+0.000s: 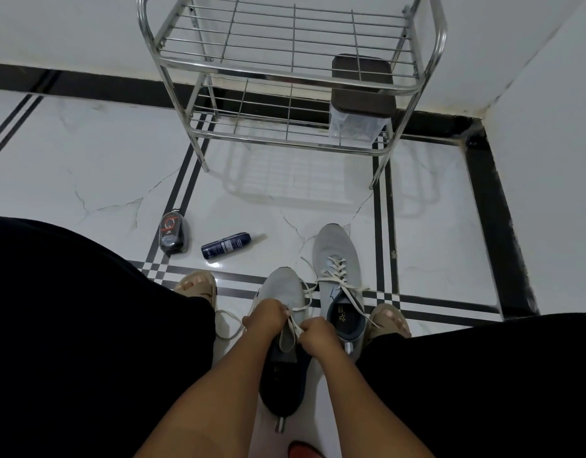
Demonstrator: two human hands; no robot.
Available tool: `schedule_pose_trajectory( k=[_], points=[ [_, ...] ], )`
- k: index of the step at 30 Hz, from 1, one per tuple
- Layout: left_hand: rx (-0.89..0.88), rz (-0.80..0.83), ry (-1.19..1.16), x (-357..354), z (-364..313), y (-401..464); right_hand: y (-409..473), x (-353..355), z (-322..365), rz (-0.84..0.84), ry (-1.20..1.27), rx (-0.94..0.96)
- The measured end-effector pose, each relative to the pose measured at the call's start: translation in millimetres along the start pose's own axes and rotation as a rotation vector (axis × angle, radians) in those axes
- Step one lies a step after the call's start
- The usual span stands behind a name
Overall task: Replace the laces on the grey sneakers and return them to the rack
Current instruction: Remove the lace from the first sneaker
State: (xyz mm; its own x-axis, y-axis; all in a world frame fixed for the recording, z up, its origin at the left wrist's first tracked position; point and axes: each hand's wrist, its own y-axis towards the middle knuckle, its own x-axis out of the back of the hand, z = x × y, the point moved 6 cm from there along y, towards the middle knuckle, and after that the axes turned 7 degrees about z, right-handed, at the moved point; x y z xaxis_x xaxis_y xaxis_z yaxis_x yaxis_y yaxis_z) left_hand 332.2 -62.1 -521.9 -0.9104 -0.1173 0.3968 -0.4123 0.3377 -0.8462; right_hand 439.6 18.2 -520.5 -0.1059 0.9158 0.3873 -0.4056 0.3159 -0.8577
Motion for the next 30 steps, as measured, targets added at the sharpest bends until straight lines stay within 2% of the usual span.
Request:
schedule_pose_trajectory(
  k=[3, 5, 10, 13, 16, 17, 18, 19, 20, 21, 23, 25, 27, 30],
  points=[
    [0.089, 0.019, -0.104, -2.2, 14.3, 9.4, -0.7, 1.9, -1.3, -0.006, 0.019, -0.015],
    [0.057, -0.007, -0.313, -1.0, 14.5, 6.3, -1.3, 3.6, -3.1, -0.013, 0.043, -0.038],
    [0.164, -0.044, -1.163, -3.8, 33.2, -7.7, -0.3, 15.3, -11.6, -0.087, 0.151, -0.120],
    [0.094, -0.072, -1.674, 15.5, 35.9, -3.3, -1.3, 21.7, -17.1, -0.126, 0.202, -0.169],
    [0.007, -0.238, -2.115, 47.8, 42.5, -2.6, -2.5, 22.2, -17.7, -0.129, 0.211, -0.191],
    [-0.008, -0.292, -2.186, 53.9, 45.6, -3.1, -2.3, 21.7, -17.1, -0.128, 0.206, -0.189],
    [-0.003, -0.317, -2.168, 57.3, 45.8, -3.8, -2.1, 21.0, -16.5, -0.127, 0.198, -0.189],
    [0.022, -0.312, -2.017, 58.5, 43.9, -6.3, -2.1, 20.3, -16.6, -0.127, 0.190, -0.190],
    [0.059, -0.300, -1.716, 59.6, 39.7, -9.1, -2.5, 19.3, -16.5, -0.123, 0.184, -0.191],
    [0.076, -0.279, -1.264, 59.3, 33.8, -9.1, -2.1, 18.4, -16.2, -0.116, 0.175, -0.190],
    [-0.053, -0.256, -0.519, 50.2, 9.4, -9.5, -2.6, 17.0, -14.5, -0.098, 0.151, -0.175],
    [-0.201, -0.207, -0.088, 30.4, -9.3, -10.4, -3.7, 16.5, -12.4, -0.097, 0.140, -0.162],
    [-0.209, -0.226, 0.186, 17.8, -10.0, -9.2, -4.8, 16.6, -10.5, -0.106, 0.128, -0.145],
    [-0.168, -0.308, 0.217, 13.2, -1.8, -10.5, -7.1, 16.0, -8.6, -0.098, 0.110, -0.132]
  ],
)
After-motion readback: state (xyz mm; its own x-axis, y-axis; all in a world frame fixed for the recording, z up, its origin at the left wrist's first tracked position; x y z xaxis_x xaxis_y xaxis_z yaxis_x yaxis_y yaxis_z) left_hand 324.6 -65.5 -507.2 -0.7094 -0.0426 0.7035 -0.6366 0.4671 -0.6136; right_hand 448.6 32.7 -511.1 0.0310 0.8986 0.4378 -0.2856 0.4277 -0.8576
